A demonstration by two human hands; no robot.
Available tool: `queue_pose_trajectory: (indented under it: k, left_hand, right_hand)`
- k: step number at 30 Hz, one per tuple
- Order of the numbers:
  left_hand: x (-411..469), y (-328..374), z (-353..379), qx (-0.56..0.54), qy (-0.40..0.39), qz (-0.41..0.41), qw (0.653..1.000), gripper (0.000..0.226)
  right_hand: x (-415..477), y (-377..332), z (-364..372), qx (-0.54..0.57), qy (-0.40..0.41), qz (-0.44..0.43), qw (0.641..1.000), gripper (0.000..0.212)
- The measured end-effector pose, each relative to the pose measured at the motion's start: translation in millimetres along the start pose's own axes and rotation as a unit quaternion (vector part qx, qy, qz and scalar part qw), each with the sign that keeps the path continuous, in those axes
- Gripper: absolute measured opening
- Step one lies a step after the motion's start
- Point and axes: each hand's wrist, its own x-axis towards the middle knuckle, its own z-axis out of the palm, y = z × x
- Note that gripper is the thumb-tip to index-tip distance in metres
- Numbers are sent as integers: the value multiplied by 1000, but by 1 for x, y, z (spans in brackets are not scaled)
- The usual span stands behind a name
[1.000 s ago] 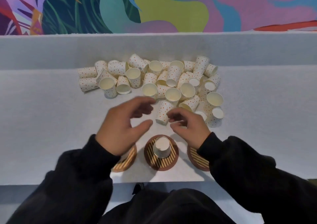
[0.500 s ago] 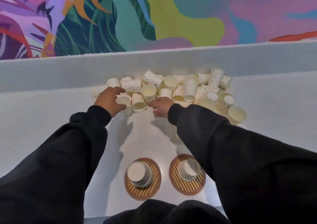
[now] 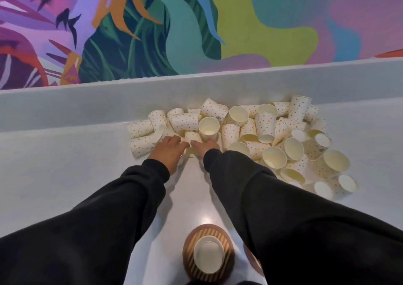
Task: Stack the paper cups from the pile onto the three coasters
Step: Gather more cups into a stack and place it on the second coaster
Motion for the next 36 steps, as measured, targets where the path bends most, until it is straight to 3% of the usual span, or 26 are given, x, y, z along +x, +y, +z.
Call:
queue_pose_trajectory:
  k: [6,10,13,16,20,24,29,36]
  left_hand:
    - [-16,-4,-2,-148,-26,-62,987,60]
    - [-30,-14,-4,-307,-9,-178,935,66]
    - [-42,-24,6,-471,-12,-249,846,68]
    - [-53,-33,19,-605,-45,-283,743,79]
    - [-69,-29,30,-668,-71,-315,671,90]
    - [-82,-20,37,-777,-89,-285,554,107]
    - [-80,-19,39,-813,-84,-248,520,105]
    - [-74,-5,25,-824,-31,-224,520,98]
  right_hand:
    - [1,2,-1,15,-53,35,998,60]
    - [-19,7,-12,112,-113,118,980,51]
    - [-26,13,-19,222,-159,154,950,38]
    - [-31,20,-23,312,-196,145,918,40]
    - [-34,27,-24,303,-200,102,926,30]
    - [-39,28,-16,329,-200,58,921,24]
    - [-43,29,-3,299,-186,-17,936,55]
    - [-44,33,-4,257,-167,-40,951,68]
